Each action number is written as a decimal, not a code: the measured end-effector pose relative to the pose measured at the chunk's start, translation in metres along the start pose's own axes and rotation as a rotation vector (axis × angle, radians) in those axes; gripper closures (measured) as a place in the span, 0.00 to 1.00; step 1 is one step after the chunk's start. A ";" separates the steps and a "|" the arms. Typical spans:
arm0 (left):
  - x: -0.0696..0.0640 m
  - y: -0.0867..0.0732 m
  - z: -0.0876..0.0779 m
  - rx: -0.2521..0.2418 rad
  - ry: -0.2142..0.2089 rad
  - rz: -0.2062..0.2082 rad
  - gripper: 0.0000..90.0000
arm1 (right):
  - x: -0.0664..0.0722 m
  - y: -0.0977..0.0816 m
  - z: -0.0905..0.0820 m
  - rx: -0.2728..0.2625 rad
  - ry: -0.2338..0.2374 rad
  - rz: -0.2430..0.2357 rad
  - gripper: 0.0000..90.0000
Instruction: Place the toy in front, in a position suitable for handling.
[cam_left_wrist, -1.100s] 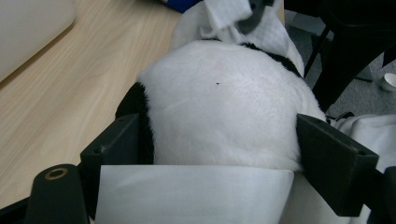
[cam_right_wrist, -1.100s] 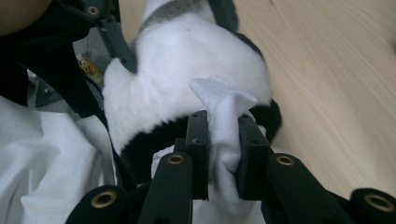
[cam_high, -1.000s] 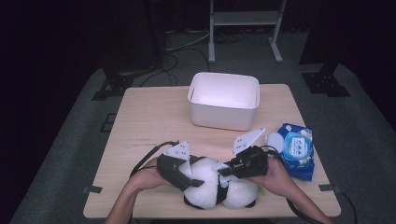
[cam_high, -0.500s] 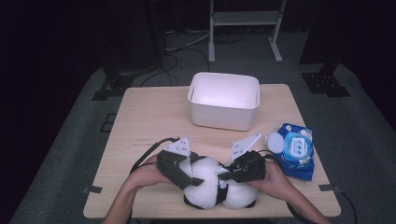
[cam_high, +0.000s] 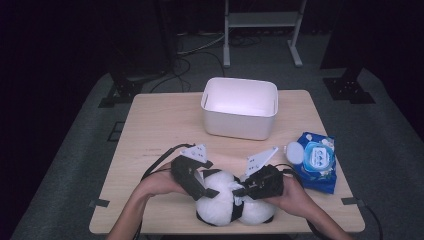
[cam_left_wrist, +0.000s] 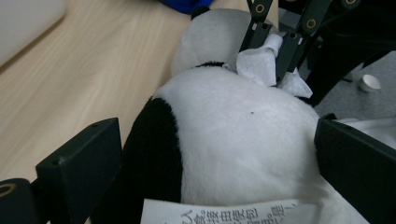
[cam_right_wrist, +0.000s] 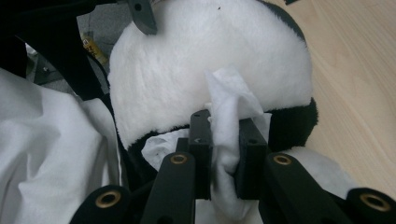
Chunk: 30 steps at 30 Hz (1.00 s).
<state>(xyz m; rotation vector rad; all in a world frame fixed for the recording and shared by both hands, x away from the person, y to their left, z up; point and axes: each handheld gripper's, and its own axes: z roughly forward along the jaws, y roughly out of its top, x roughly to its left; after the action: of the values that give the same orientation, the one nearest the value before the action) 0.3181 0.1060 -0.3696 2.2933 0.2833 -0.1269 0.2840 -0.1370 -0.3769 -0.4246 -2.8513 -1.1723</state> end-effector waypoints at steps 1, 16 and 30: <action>0.001 0.000 0.002 0.005 -0.008 -0.004 0.00 | 0.000 0.000 0.000 0.000 0.001 -0.001 0.88; 0.009 -0.001 0.019 0.071 -0.136 0.001 0.00 | 0.005 -0.001 0.005 0.006 0.023 -0.021 0.89; 0.021 0.006 0.016 0.080 -0.173 -0.020 0.28 | -0.010 -0.009 -0.004 -0.073 0.073 0.074 0.88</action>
<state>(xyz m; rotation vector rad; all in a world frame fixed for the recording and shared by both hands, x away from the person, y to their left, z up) 0.3402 0.0938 -0.3795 2.3409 0.2155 -0.3505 0.2912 -0.1487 -0.3813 -0.4766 -2.7138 -1.2545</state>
